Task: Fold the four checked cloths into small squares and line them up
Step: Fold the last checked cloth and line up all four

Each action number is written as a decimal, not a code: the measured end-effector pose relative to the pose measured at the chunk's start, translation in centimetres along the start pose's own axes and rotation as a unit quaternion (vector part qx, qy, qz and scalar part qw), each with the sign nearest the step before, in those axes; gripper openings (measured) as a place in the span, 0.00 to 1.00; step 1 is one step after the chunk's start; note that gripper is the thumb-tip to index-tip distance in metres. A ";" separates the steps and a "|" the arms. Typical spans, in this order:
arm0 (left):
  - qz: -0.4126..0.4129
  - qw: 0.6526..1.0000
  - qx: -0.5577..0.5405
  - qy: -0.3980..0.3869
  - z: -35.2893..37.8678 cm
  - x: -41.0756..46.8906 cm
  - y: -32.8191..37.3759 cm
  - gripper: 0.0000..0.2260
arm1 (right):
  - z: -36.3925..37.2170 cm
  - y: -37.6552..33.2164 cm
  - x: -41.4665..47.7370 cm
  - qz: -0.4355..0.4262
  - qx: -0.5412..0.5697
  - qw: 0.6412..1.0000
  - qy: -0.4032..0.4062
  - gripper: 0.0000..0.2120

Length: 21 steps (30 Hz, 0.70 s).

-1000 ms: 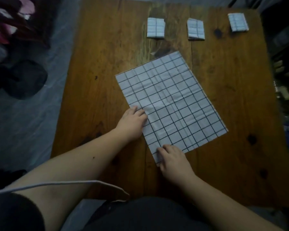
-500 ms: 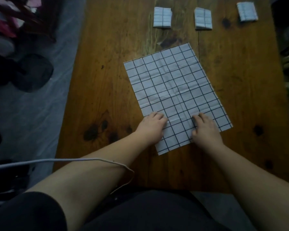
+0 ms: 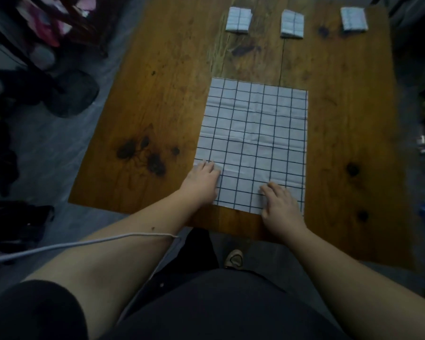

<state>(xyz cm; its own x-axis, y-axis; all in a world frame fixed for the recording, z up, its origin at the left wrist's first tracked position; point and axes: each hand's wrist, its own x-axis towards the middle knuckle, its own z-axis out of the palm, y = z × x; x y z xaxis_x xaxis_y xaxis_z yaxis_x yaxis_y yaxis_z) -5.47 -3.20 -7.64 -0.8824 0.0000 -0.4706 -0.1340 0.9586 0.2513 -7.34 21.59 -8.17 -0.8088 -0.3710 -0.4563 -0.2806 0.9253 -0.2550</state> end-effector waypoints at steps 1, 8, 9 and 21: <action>0.006 1.000 -0.002 0.005 0.6 -0.7 0.3 0.29 | 0.3 0.5 -0.7 -0.004 0.007 1.000 0.010 0.30; 0.051 0.999 0.010 0.000 4.1 -4.2 0.6 0.31 | 1.4 4.8 -3.2 -0.032 -0.037 0.998 0.030 0.30; 0.054 0.998 0.018 0.002 4.5 -4.5 0.4 0.32 | 1.7 5.1 -3.5 -0.041 -0.044 0.998 0.026 0.31; 0.117 0.989 0.067 0.066 8.1 -8.8 -2.3 0.31 | 4.7 6.8 -6.4 -0.085 -0.056 0.994 0.028 0.35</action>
<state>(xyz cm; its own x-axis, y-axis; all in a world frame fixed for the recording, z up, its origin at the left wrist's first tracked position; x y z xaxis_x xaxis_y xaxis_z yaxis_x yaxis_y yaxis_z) 6.25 -3.10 -10.88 -0.9345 0.1974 -0.2963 0.1335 0.9658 0.2224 -1.69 29.90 -11.04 -0.7711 -0.5213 -0.3656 -0.4695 0.8534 -0.2267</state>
